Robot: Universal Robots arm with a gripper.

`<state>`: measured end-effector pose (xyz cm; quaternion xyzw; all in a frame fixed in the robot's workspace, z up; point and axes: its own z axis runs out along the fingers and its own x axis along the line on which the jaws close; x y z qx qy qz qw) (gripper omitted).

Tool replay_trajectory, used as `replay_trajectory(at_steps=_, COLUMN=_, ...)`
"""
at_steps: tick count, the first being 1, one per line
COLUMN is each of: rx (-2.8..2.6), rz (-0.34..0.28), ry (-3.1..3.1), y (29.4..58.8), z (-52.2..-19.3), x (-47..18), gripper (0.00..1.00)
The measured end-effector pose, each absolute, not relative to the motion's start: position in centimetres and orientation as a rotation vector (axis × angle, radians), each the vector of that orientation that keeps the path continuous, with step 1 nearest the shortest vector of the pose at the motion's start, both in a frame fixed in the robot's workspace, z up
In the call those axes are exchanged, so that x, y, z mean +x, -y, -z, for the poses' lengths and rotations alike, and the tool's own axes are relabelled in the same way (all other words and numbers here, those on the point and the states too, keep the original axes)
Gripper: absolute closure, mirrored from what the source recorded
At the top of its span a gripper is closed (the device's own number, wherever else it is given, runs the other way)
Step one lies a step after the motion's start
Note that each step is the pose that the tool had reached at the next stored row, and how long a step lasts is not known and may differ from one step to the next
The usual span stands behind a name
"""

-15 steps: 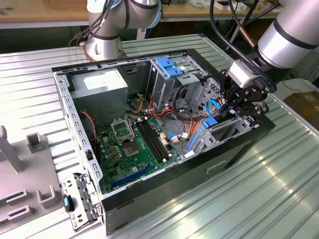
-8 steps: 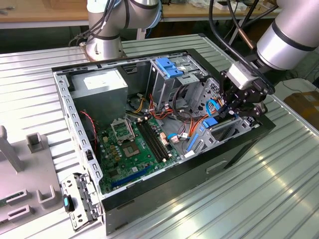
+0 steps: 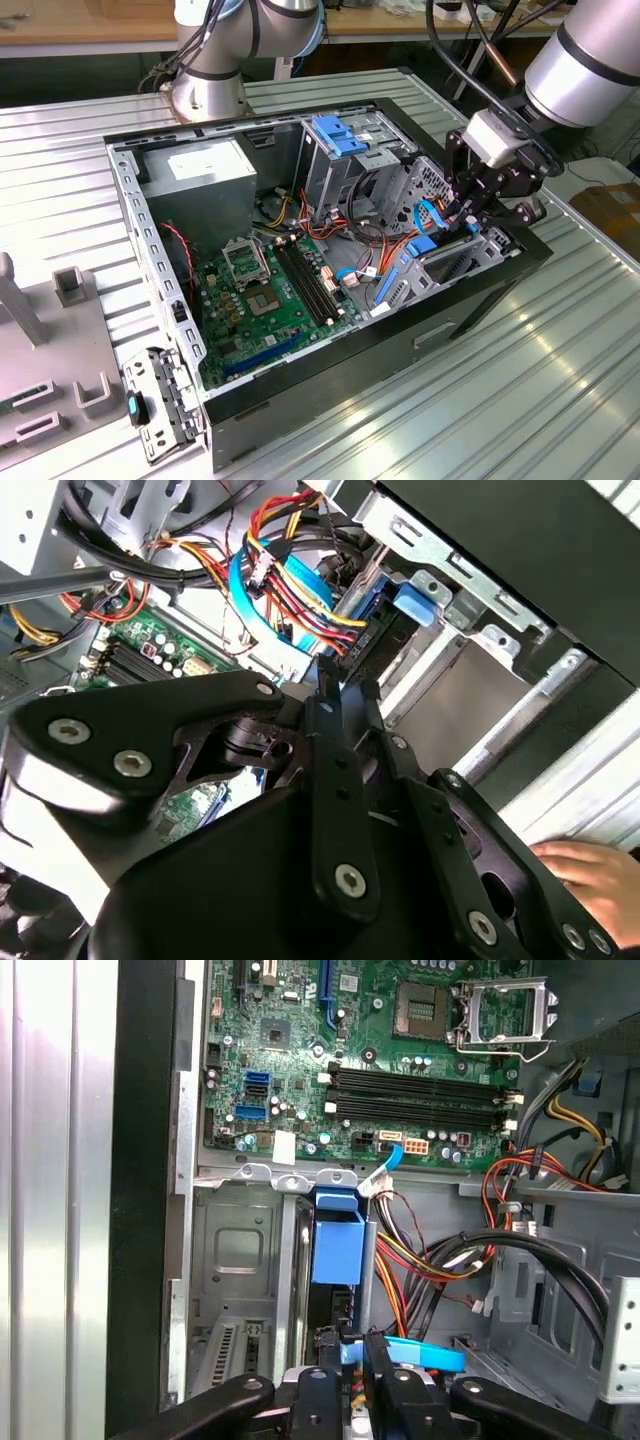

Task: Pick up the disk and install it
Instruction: 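Insert the second disk wire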

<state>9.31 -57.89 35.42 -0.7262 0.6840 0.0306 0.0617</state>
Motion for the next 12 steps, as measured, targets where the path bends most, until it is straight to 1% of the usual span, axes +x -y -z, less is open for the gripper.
replay_trajectory(at_steps=1, rx=-2.196, rz=-0.092, ry=-2.068, y=57.89, z=-35.68, x=9.32, gripper=0.78)
replay_trajectory(at_steps=2, rx=-2.196, rz=-0.092, ry=-2.068, y=57.89, z=-35.68, x=9.32, gripper=0.85)
replay_trajectory(at_steps=3, rx=-2.196, rz=-0.092, ry=-2.068, y=57.89, z=-35.68, x=9.32, gripper=0.89)
replay_trajectory(at_steps=12, rx=-2.196, rz=-0.093, ry=-2.069, y=57.88, z=-35.68, x=9.32, gripper=0.89)
